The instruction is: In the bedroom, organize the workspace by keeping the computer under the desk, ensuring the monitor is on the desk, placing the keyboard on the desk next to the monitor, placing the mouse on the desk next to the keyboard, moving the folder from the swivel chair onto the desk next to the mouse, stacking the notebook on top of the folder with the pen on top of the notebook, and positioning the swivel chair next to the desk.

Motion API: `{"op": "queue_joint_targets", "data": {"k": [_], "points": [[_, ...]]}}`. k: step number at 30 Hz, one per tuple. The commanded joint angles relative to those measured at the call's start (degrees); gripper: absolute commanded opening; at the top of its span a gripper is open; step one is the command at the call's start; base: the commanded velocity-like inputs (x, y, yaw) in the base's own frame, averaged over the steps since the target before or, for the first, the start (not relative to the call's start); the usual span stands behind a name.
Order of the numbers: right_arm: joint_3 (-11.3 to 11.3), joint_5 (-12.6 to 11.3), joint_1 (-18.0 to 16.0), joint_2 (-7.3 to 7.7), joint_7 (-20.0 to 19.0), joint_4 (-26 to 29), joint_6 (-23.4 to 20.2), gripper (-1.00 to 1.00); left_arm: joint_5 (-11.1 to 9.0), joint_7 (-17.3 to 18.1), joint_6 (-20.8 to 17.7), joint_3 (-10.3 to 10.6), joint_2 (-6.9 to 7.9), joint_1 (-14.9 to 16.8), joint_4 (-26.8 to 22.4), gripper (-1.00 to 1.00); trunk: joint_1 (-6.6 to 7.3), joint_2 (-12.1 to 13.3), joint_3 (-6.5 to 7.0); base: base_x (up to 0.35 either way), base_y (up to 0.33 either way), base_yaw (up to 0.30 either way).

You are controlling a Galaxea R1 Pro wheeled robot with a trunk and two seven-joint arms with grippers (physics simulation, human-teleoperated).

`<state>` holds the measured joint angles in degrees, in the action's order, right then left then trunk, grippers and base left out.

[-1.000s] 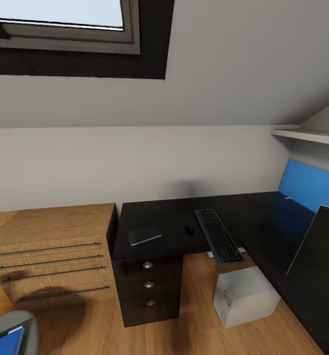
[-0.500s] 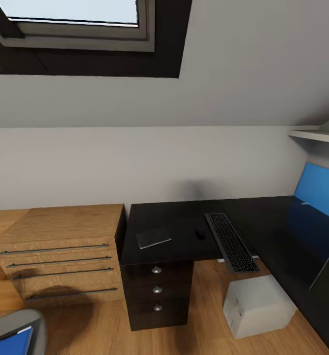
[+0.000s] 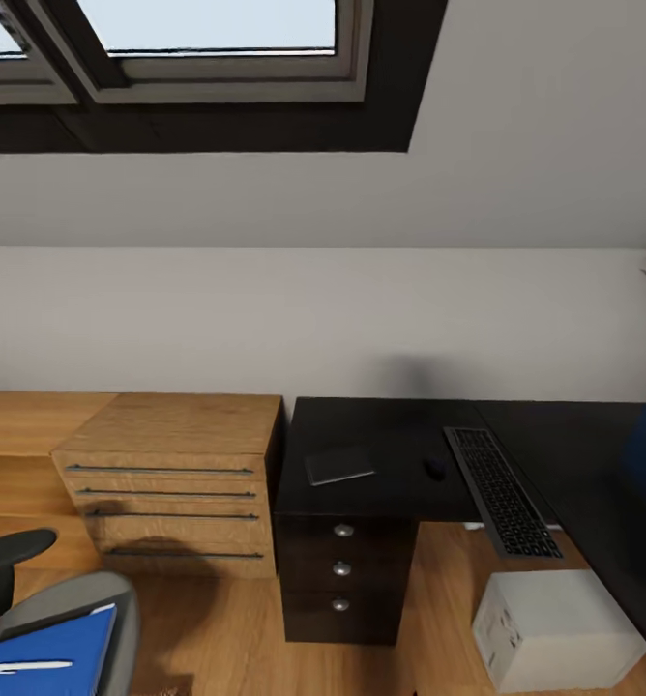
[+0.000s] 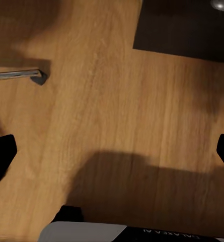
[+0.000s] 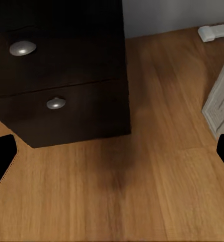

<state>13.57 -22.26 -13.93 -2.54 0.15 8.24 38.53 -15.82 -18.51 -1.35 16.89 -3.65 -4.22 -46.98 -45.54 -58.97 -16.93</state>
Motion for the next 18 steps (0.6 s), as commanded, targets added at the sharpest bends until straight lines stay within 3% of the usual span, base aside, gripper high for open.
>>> {"op": "queue_joint_targets", "data": {"k": [1, 18], "points": [[0.49, -0.54, -0.04, 0.0, 0.02, -0.09, 0.57, 1.0, -0.46, -0.38, -0.14, 0.17, 0.04, 0.0, -0.13, 1.0, -0.01, -0.05, -0.06, 0.0, 0.0, 0.278], [0.43, -0.5, -0.04, -0.56, 0.11, -0.11, 1.28, 1.0, -0.47, -0.38, -0.14, 0.2, 0.03, 0.0, -0.13, 1.0, -0.01, -0.05, -0.06, 0.0, 0.0, 0.278]]}}
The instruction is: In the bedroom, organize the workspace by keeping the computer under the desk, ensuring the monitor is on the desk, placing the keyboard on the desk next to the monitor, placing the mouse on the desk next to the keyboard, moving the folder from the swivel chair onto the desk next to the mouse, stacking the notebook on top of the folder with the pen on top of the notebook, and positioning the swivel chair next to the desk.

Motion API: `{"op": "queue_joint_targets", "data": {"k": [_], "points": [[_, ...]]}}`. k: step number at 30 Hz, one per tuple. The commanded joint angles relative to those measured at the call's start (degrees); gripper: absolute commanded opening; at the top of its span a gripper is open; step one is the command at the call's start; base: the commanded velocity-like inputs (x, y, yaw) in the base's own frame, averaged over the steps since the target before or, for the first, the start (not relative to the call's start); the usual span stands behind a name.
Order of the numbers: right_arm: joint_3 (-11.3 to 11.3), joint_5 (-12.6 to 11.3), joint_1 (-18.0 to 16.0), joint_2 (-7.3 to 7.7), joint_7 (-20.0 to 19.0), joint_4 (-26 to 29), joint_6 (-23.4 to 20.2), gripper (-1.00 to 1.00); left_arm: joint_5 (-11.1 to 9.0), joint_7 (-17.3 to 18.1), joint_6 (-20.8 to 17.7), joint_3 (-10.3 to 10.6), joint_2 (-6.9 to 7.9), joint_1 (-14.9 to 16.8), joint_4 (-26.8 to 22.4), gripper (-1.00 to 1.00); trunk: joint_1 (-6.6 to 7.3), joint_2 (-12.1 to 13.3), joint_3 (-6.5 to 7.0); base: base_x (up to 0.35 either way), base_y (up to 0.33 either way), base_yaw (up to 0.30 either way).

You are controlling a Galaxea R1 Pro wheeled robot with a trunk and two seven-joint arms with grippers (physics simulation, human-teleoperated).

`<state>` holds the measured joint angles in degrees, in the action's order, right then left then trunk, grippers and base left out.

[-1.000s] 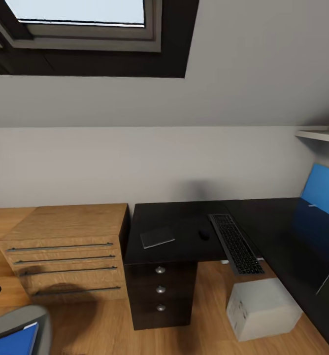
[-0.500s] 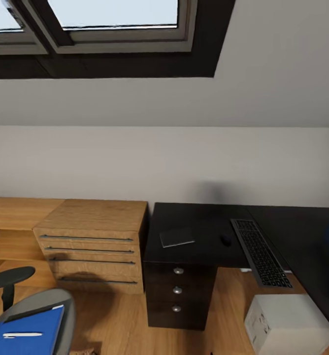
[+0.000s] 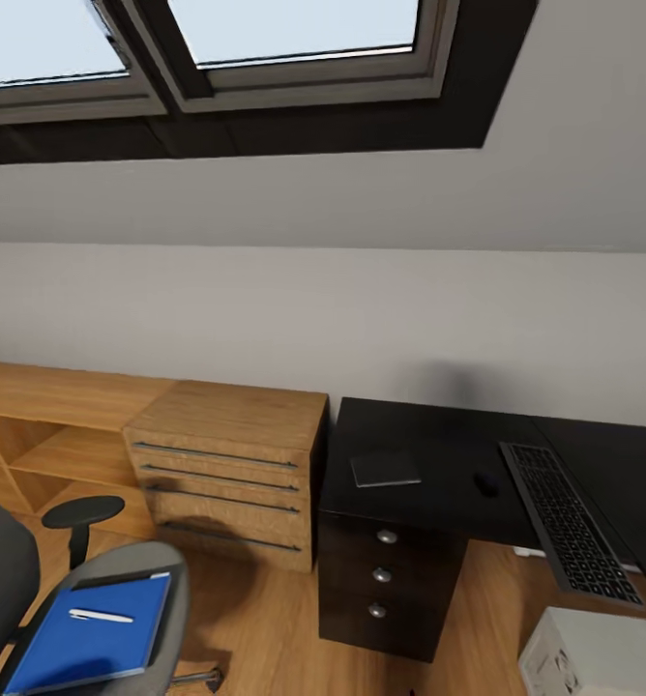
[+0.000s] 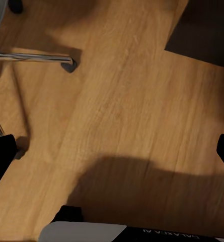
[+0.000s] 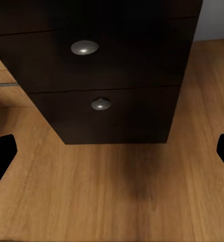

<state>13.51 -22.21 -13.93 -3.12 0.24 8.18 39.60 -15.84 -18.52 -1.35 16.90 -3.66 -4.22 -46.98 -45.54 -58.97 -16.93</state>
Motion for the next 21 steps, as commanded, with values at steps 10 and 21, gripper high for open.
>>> {"op": "queue_joint_targets", "data": {"k": [10, 21], "points": [[0.46, -0.64, -0.04, -0.09, 0.03, -0.08, 0.22, 1.0, -0.44, -0.38, -0.13, 0.17, 0.05, 0.0, -0.29, 1.0, -0.01, -0.04, -0.09, 0.0, 0.0, 0.104], [0.24, -0.7, -0.04, 0.11, 0.03, -0.12, 0.21, 1.0, -0.5, -0.46, -0.14, -0.35, 0.24, 0.0, -2.58, 1.0, -0.01, -0.04, -0.1, 0.0, 0.0, 0.006]]}}
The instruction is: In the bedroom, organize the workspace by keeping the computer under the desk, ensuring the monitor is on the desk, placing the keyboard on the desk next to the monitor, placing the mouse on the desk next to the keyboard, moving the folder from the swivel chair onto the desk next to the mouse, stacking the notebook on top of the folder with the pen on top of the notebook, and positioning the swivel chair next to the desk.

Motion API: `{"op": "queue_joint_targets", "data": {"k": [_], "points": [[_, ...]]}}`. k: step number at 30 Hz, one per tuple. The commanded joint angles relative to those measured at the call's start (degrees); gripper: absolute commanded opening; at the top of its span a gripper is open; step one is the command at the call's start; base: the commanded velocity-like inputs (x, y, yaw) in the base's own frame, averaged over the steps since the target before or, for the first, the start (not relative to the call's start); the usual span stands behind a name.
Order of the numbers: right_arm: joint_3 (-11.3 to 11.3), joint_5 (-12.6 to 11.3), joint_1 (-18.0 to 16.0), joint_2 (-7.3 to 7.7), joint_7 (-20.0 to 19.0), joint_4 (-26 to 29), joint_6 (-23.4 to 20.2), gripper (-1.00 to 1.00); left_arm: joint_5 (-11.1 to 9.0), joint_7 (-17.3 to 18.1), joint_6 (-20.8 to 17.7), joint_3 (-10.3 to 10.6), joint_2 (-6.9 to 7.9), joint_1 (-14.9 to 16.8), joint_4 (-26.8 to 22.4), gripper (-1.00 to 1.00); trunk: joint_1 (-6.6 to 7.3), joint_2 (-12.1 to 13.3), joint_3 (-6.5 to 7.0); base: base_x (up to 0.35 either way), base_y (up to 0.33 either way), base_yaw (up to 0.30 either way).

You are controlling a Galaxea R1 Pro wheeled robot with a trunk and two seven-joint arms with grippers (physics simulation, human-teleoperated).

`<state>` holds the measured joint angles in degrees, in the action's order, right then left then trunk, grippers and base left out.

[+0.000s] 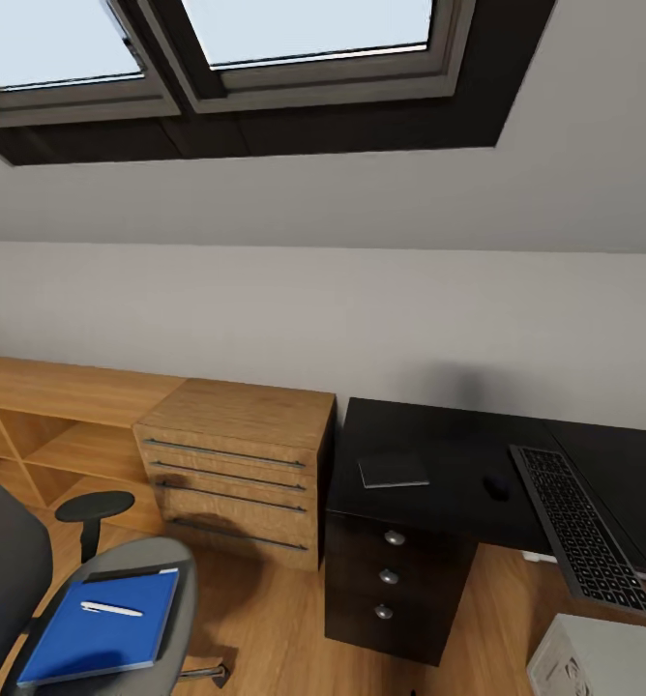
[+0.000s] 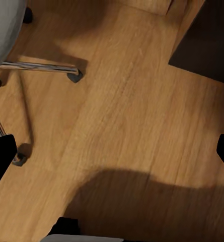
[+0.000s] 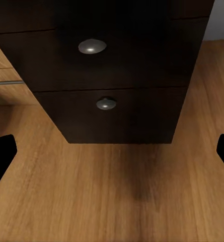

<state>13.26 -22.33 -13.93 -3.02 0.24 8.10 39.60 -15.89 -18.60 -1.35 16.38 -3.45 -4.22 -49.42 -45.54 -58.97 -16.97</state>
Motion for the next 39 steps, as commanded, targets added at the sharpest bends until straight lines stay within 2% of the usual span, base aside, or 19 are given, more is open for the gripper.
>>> {"op": "queue_joint_targets", "data": {"k": [1, 2, 7, 12, 15, 16, 20, 23, 27, 31, 35, 39], "points": [[0.49, -0.56, -0.04, 0.03, 0.02, -0.02, 0.23, 1.0, -0.45, -0.39, -0.14, 0.15, 0.05, 0.0, -0.31, 1.0, -0.01, -0.05, -0.06, 0.0, 0.0, 0.0], [0.61, -0.22, -0.06, 0.14, -0.03, 0.62, 0.81, 1.0, -0.44, -0.37, -0.25, 0.11, 0.08, 0.0, -3.79, 1.0, -0.01, -0.05, -0.06, 0.0, 0.0, 0.0], [0.62, -0.2, -0.31, 0.19, 0.07, 5.17, 0.67, 1.0, -0.39, -0.33, -0.93, 0.23, 0.04, 0.0, -8.25, 1.0, -0.01, -0.05, -0.06, 0.0, 0.0, 0.0], [0.6, -0.11, -0.89, 0.36, 1.0, 13.6, -2.38, 1.0, -0.35, -0.43, -5.01, 0.21, 0.01, 0.0, -16.17, 1.0, -0.01, -0.05, -0.06, 0.0, 0.0, 0.0], [0.57, -0.09, -2.05, 0.78, 2.53, 17.88, -7.23, 1.0, -0.32, -0.51, -8.25, 0.31, -0.07, 0.0, -20.65, 1.0, -0.01, -0.05, -0.06, 0.0, 0.0, 0.0], [0.56, -0.09, -3.13, 1.32, 4.02, 20.68, -11.41, 1.0, -0.3, -0.66, -10.36, 0.34, -0.15, 0.0, -23.33, 1.0, -0.01, -0.05, -0.06, 0.0, 0.0, 0.0], [0.5, -0.19, -5.76, 2.24, 8.0, 25.62, -20.37, 1.0, -0.32, -1.77, -14.38, 0.38, -0.73, 0.0, -28.33, 1.0, -0.01, -0.05, -0.06, 0.0, 0.0, 0.0], [0.48, -0.18, -8.03, 2.58, 11.17, 29.24, -26.41, 1.0, -0.34, -3.24, -17.49, 0.39, -1.72, -0.01, -31.26, 1.0, -0.01, -0.05, -0.06, 0.0, 0.0, 0.0], [0.43, -0.19, -11.2, 2.85, 14.9, 33.7, -32.92, 1.0, -0.36, -5.44, -21.59, 0.4, -3.74, 0.63, -33.39, 1.0, -0.01, -0.05, -0.06, 0.0, 0.0, 0.0], [0.28, -0.23, -13.51, 3.47, 17.2, 37.34, -38.16, 1.0, -0.51, -7.16, -24.85, 0.4, -5.36, 3.14, -34.39, 1.0, -0.01, -0.05, -0.06, 0.0, 0.0, 0.0], [0.17, -0.22, -14.54, 4.1, 18.18, 39.26, -41.77, 1.0, -0.69, -8.06, -26.76, 0.46, -6.07, 5.1, -34.1, 1.0, -0.01, -0.05, -0.06, 0.0, 0.0, 0.0], [0.28, -0.12, -14.98, 4.64, 18.35, 40.16, -43.5, 1.0, -0.75, -8.38, -27.44, 0.44, -6.33, 6.04, -31.36, 1.0, -0.01, -0.05, -0.06, 0.0, 0.0, 0.0]]}}
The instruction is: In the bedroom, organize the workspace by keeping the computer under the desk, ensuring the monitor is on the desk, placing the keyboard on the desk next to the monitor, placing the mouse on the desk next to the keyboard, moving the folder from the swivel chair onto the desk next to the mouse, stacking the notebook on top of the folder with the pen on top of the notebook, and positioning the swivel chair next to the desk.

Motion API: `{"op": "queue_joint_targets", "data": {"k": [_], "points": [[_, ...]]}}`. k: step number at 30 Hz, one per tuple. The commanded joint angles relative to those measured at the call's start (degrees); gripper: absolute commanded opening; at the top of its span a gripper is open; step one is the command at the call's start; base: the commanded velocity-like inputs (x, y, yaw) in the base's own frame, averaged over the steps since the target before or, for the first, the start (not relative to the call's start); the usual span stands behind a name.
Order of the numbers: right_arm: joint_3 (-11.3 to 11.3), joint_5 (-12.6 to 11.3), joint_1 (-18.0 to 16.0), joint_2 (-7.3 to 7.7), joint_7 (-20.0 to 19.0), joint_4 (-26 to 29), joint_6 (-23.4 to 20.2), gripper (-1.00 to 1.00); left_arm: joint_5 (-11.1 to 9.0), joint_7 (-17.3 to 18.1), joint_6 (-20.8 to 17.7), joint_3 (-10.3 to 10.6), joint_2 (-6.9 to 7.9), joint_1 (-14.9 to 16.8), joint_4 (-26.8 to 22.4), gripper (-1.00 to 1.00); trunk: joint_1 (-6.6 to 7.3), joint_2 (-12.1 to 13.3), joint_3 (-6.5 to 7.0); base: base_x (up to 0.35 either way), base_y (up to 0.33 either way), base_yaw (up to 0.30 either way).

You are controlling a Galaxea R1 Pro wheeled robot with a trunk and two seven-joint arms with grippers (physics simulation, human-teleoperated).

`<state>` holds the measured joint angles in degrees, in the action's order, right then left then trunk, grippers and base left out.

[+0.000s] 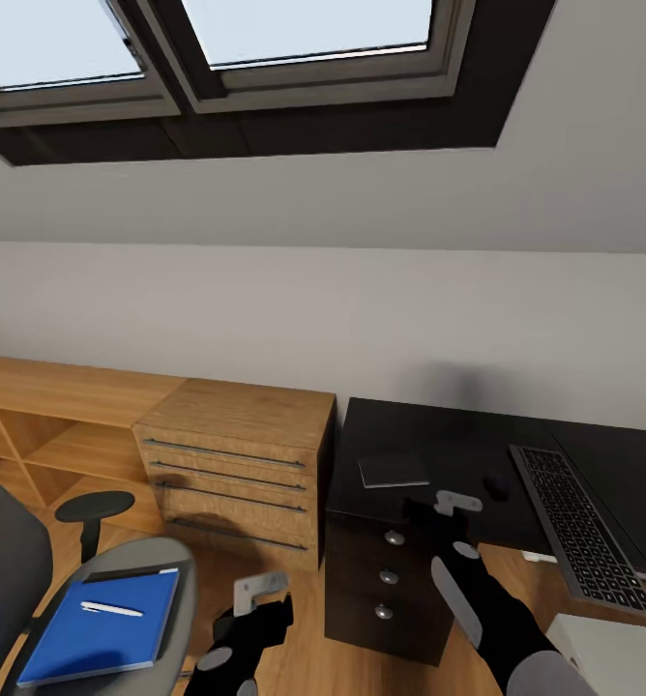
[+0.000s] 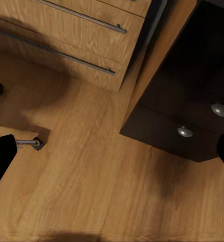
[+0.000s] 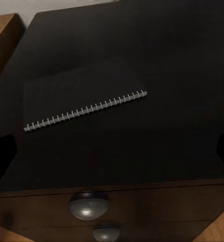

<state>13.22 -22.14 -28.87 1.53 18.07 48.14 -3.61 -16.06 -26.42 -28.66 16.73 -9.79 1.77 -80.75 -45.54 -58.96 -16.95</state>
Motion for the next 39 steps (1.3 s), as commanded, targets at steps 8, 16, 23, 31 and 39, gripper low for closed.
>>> {"op": "queue_joint_targets", "data": {"k": [8, 16, 23, 31, 39], "points": [[0.59, -0.21, 0.14, 0.5, 0.59, 3.05, -0.85, 1.0, -0.64, -0.55, -0.26, -0.02, 0.16, 0.44, 2.47, 1.0, -0.01, -0.06, -0.08, 0.0, 0.0, 0.0], [0.26, -0.17, 1.46, -0.7, 0.62, 2.96, -0.17, 1.0, -0.24, -0.85, 1.03, -0.82, 0.25, 0.69, 2.0, 1.0, -0.01, -0.06, -0.08, 0.039, -0.003, 0.0], [1.2, -0.07, 1.3, -2.97, 0.42, 2.41, -0.17, 1.0, -0.21, -0.85, 1.3, 0.38, 0.46, 0.67, 1.34, 1.0, -0.01, -0.06, -0.08, 0.0, 0.0, 0.0], [1.58, -0.09, 1.27, -4.79, 0.33, 2.34, -0.23, 1.0, -0.28, -0.83, 1.32, 0.56, 0.81, 0.65, 0.63, 1.0, -0.01, -0.06, -0.08, 0.067, -0.062, 0.0], [1.63, -0.09, 1.27, -4.94, 0.29, 2.39, -0.25, 1.0, -0.26, -0.83, 1.33, 0.51, 0.9, 0.67, 0.6, 1.0, -0.01, -0.06, -0.08, 0.212, -0.224, 0.0]]}}
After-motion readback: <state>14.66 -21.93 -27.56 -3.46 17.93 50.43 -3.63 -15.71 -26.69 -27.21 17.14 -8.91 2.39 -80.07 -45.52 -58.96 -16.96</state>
